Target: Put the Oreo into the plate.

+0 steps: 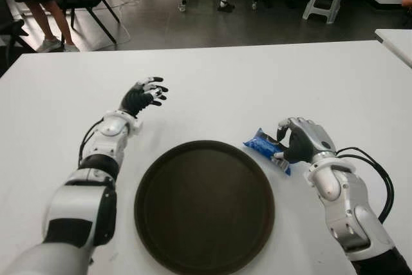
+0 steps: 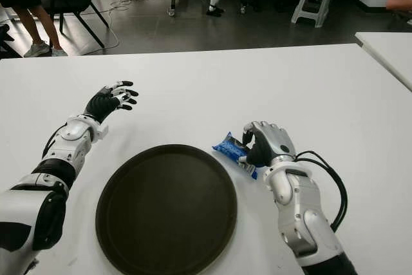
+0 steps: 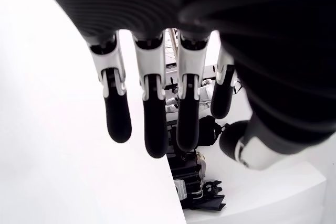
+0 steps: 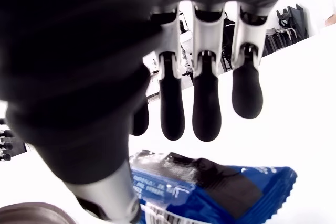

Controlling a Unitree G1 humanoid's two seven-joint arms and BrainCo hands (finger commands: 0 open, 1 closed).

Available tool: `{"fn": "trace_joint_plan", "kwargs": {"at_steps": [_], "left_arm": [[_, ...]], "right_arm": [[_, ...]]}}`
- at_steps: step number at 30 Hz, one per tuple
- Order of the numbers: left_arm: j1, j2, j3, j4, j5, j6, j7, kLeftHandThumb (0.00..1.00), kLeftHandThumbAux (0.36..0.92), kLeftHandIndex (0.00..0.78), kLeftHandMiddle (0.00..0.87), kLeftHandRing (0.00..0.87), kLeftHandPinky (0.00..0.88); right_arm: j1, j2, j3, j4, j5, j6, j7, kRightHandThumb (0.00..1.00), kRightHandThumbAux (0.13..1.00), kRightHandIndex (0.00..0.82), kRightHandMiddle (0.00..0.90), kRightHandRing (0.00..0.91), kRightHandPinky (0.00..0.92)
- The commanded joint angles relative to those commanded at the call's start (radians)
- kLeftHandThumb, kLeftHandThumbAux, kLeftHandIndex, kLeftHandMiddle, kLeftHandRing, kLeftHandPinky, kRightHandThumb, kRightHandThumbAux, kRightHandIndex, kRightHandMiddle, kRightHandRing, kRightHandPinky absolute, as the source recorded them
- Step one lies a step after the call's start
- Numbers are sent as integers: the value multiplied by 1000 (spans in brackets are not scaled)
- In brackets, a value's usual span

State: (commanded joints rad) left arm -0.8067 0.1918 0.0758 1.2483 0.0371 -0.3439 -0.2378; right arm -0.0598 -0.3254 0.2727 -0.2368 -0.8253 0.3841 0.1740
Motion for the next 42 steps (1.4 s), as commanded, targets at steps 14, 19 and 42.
{"fn": "trace_joint_plan", "kwargs": {"at_steps": [14,19,42], "left_arm": [[-2,2,0,5,0,6,-3,99,624,223,354,363,369],[-2,2,2,6,-2,5,-4,95,625,228,359,374,386],[-2,4,0,7,3,6,-4,89,624,216,353,375,387]], "right_arm": [[-6,1,8,-1,-8,10,12,116,925,602,749,767,744],[-5,7,7,8,-12,2,-10,124,934,550,733,753,742],[-29,-1,30,97,-41,-26,-30,0,826,70,164,178,138]]}}
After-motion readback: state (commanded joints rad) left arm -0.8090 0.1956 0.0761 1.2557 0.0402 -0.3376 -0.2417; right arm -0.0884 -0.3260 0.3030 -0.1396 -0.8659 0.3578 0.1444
